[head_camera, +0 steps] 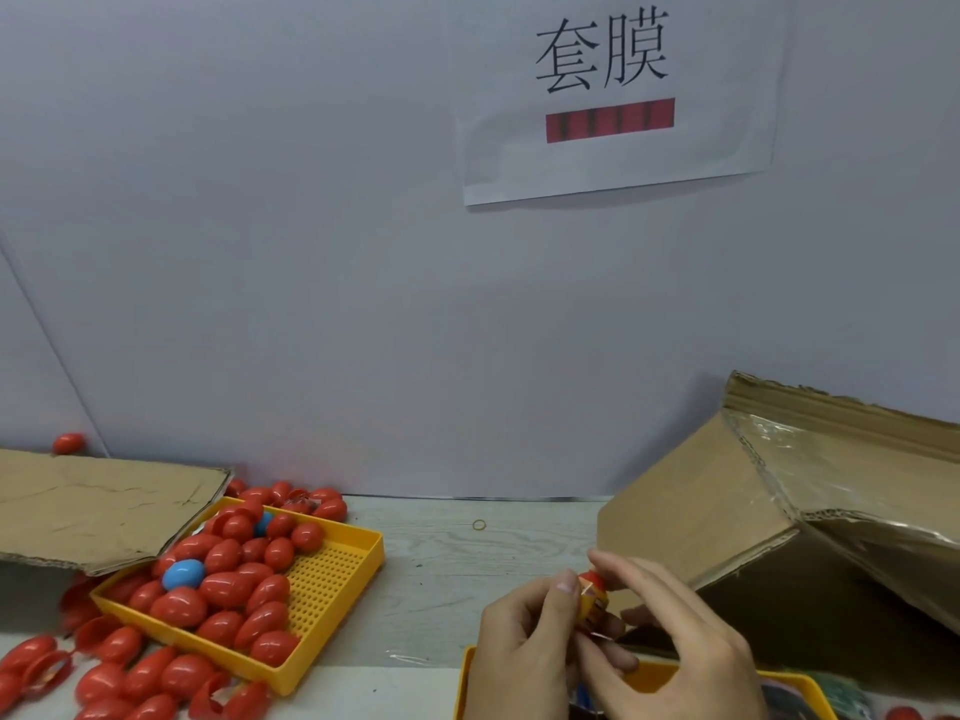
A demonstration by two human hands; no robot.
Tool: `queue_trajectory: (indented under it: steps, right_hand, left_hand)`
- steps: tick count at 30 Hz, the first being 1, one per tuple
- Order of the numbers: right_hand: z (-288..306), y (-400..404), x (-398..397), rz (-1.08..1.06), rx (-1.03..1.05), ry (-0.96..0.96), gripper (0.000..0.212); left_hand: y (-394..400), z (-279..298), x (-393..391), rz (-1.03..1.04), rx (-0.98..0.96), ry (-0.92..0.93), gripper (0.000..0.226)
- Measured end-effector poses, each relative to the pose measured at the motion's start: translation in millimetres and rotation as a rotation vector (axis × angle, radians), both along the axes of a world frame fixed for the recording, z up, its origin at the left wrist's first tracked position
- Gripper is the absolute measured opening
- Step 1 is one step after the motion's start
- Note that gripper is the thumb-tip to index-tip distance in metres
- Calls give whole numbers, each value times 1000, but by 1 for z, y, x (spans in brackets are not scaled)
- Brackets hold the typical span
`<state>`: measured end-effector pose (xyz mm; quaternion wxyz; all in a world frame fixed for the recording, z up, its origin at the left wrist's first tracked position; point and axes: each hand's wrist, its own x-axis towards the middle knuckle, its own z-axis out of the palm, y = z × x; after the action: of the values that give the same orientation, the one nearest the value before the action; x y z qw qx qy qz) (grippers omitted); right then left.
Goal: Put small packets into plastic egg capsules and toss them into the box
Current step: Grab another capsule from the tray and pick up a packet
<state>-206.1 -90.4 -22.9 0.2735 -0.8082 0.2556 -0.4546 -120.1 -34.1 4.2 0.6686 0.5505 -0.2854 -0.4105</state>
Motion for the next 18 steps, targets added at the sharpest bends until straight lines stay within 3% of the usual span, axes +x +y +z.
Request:
queue_trajectory:
  steps: [7,10,14,18]
  right_hand:
    - [5,-10,-7,-3,-6,-3,66]
    - [10,-10,-6,-18,61,13,62]
    - [9,-12,-9,-63,190,-36,52]
    - [12,-12,-13,-64,230,-13,49]
  left_hand:
    - [0,1,6,-37,33,2,33]
    - [-1,4,9,102,52,39,31]
    - [3,17,11,260,-21,145,7]
    - [2,35,10,323,-22,173,11]
